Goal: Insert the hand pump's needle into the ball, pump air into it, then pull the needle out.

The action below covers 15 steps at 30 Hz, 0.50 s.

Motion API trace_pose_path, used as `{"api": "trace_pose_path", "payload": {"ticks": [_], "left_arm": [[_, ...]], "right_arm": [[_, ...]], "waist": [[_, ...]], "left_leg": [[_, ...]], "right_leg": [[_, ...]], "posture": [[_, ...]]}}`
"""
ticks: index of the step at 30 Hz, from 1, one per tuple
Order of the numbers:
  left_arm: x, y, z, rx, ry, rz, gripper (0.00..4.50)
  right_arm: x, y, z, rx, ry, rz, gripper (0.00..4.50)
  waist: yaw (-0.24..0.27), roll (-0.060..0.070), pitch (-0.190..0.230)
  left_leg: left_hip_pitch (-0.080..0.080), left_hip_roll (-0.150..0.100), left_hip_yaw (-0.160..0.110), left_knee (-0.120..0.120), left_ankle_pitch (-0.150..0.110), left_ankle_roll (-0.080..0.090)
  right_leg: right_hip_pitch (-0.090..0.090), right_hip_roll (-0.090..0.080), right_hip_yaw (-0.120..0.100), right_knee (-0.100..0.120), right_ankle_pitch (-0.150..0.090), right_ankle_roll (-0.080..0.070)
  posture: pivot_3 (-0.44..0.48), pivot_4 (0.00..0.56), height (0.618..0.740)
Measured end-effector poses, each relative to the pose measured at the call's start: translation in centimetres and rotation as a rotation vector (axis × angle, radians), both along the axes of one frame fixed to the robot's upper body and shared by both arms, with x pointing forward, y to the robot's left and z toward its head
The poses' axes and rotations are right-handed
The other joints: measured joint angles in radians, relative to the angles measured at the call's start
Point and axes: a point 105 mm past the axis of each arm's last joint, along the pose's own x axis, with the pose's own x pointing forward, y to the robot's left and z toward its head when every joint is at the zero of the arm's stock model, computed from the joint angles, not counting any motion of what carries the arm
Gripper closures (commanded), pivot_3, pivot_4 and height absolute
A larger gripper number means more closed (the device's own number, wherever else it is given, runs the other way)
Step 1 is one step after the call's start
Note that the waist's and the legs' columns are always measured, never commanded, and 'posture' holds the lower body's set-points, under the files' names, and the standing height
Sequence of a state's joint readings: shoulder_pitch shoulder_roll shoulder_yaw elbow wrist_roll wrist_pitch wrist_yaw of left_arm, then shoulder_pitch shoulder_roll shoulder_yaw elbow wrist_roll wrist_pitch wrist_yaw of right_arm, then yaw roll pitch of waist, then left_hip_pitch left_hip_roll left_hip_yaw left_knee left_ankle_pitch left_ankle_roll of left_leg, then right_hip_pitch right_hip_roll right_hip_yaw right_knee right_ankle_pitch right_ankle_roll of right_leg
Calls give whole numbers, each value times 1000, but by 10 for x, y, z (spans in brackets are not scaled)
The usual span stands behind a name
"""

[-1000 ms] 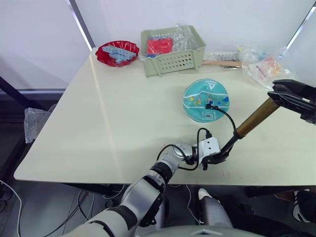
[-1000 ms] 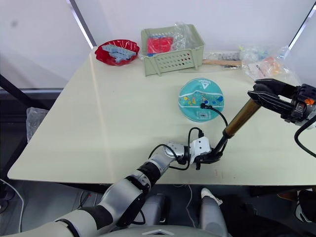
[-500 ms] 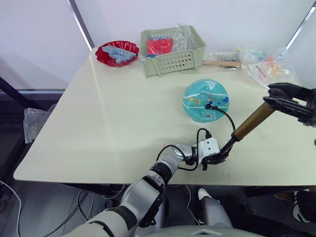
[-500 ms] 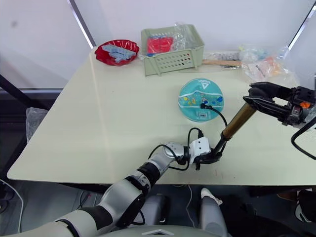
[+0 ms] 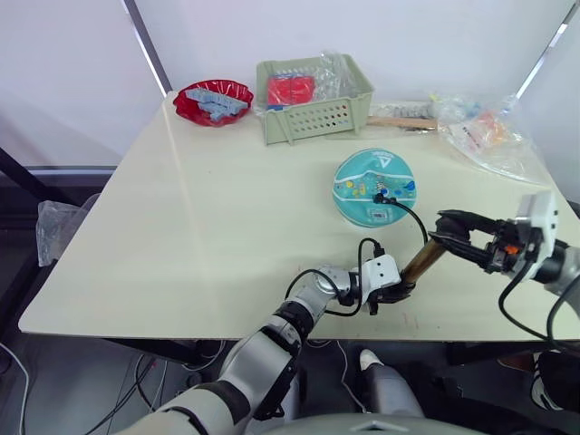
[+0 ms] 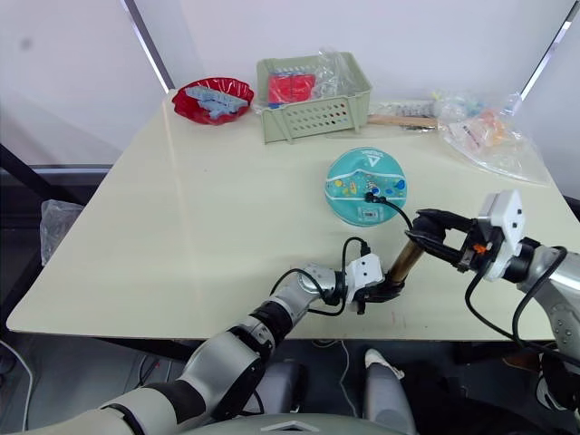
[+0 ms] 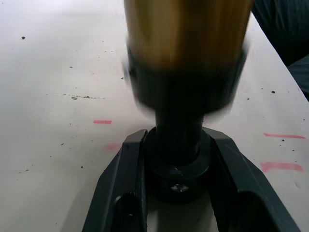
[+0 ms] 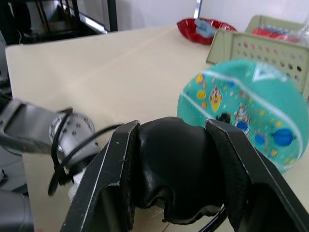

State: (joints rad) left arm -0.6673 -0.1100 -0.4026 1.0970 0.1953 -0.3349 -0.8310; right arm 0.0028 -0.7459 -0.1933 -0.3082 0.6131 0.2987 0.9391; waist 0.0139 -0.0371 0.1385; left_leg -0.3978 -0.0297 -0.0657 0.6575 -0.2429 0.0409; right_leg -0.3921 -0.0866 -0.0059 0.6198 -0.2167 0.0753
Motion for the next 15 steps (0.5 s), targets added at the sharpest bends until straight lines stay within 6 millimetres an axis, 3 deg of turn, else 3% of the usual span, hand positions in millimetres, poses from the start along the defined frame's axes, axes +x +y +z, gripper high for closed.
{"api": "trace_pose_path", "payload": {"ticks": [7, 15], "left_arm": [[1, -1, 2, 1, -7, -4, 3312], [2, -3, 6, 1, -13, -24, 3312]], "right_arm": [[0, 1, -8, -10, 1, -6, 2821], [2, -8, 9, 79, 65, -18, 2821]], "waist": [[0, 1, 0], [0, 9, 7]], "left_leg": [[0, 0, 0, 0, 0, 0], [-2, -1, 1, 0, 0, 0]], "right_leg": [[0, 0, 0, 0, 0, 0], [-1, 0, 0, 0, 0, 0]], "posture": [[0, 150, 737], [0, 150, 737]]}}
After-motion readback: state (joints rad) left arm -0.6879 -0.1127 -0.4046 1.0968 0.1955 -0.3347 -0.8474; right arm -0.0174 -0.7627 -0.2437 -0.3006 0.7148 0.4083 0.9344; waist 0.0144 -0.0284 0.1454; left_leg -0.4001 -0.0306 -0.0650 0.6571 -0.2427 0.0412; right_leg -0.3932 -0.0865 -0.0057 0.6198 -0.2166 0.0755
